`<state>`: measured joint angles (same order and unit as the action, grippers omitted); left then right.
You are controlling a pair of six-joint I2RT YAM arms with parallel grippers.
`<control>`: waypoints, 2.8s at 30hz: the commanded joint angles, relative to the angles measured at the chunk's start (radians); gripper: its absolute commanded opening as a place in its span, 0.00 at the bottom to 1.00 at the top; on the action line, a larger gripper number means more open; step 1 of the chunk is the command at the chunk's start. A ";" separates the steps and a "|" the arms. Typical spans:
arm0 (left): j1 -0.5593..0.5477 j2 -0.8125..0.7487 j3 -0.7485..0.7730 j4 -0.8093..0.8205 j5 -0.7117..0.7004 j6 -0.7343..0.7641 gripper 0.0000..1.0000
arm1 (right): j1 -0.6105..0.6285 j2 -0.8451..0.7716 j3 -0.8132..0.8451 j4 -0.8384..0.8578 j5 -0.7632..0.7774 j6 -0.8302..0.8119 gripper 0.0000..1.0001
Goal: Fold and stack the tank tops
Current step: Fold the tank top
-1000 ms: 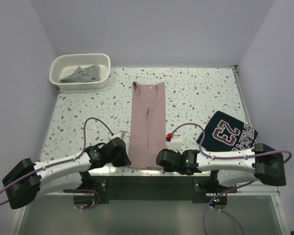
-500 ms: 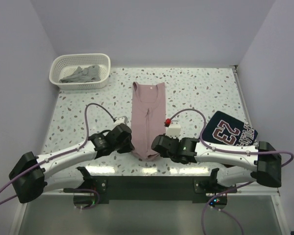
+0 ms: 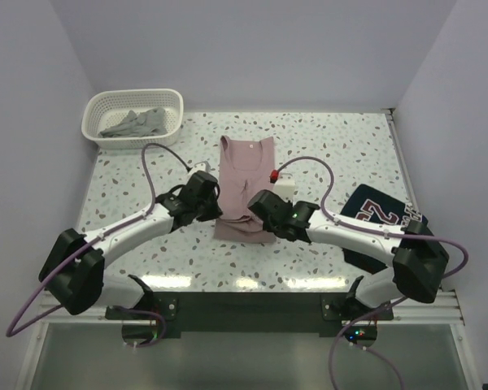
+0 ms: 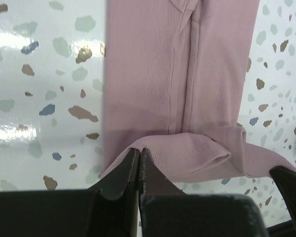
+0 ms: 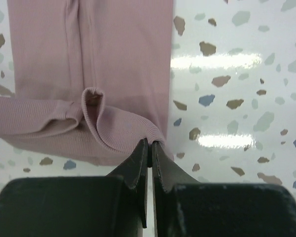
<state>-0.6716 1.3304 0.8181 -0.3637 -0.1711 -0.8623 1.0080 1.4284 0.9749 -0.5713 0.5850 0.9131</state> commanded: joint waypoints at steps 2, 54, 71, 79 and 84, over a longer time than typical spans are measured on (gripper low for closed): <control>0.049 0.065 0.094 0.083 -0.010 0.063 0.00 | -0.075 0.061 0.077 0.088 0.006 -0.106 0.00; 0.330 0.478 0.503 0.178 0.081 0.092 0.49 | -0.396 0.429 0.444 0.172 -0.203 -0.284 0.52; 0.265 0.461 0.268 0.324 0.231 0.042 0.20 | -0.350 0.754 0.731 0.142 -0.201 -0.327 0.50; 0.265 0.317 0.190 0.279 0.179 0.023 0.21 | -0.319 0.738 0.576 0.198 -0.243 -0.345 0.51; 0.270 0.191 0.148 0.224 0.134 0.034 0.23 | -0.215 0.623 0.366 0.225 -0.214 -0.344 0.52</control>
<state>-0.4080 1.6203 0.9836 -0.1265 0.0113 -0.8265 0.7097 2.1071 1.4708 -0.2764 0.3843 0.5888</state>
